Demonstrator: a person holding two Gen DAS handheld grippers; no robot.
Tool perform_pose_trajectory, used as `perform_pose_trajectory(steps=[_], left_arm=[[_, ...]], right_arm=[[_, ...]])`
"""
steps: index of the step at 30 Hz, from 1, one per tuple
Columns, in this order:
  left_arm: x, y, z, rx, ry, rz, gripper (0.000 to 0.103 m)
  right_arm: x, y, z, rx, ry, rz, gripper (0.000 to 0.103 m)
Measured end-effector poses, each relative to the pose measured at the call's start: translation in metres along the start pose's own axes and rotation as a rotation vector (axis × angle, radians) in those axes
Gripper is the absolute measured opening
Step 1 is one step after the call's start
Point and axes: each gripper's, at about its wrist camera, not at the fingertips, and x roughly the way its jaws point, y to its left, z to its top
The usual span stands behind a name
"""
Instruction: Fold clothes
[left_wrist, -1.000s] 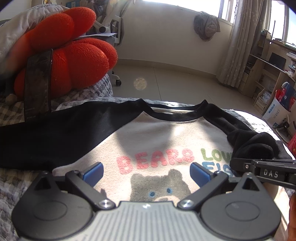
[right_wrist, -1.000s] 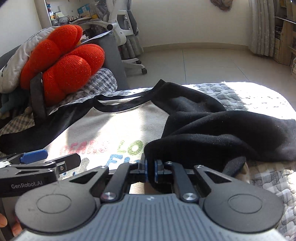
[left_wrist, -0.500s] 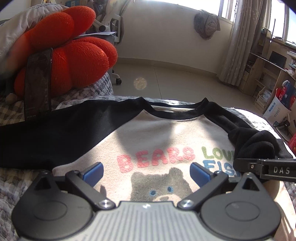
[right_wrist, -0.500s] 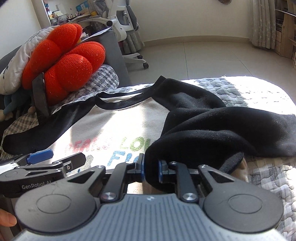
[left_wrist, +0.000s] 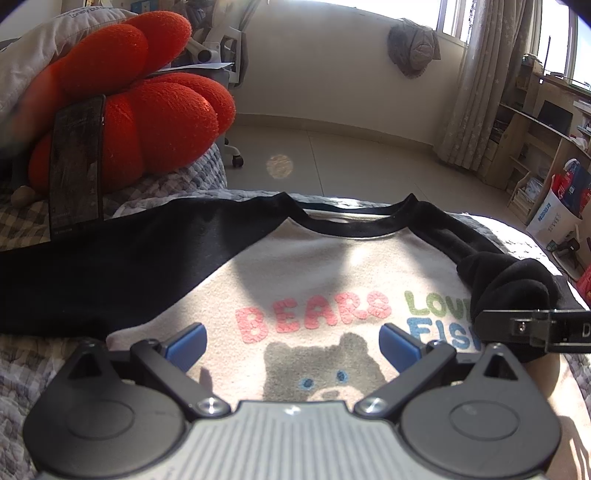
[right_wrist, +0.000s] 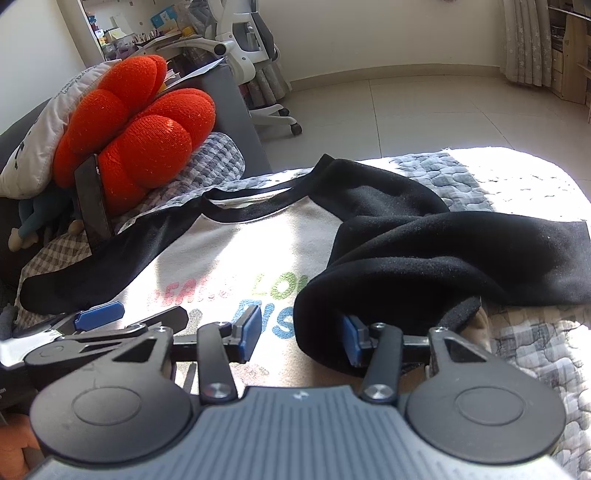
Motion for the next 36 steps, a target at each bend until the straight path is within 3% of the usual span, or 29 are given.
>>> perform_pose_trajectory(steps=[11, 23, 31, 33, 35, 36], left_arm=[[-0.001, 0.002, 0.002, -0.006, -0.007, 0.003, 0.1], [-0.002, 0.0, 0.001, 0.002, -0.007, 0.003, 0.1], [-0.001, 0.0, 0.001, 0.004, -0.007, 0.002, 0.1], [-0.001, 0.0, 0.001, 0.005, -0.006, 0.001, 0.1], [-0.002, 0.0, 0.0, 0.004, -0.006, 0.001, 0.1], [-0.002, 0.0, 0.0, 0.004, -0.006, 0.001, 0.1]], right_arm=[[-0.026, -0.014, 0.009, 0.055, -0.081, -0.011, 0.057], [-0.026, -0.065, 0.015, 0.202, -0.135, -0.171, 0.057], [-0.008, -0.074, 0.011, 0.202, -0.154, -0.226, 0.057], [-0.004, -0.071, 0.009, 0.18, -0.169, -0.24, 0.052], [-0.002, -0.07, 0.01, 0.171, -0.183, -0.235, 0.034], [-0.002, -0.069, 0.01, 0.171, -0.188, -0.233, 0.03]])
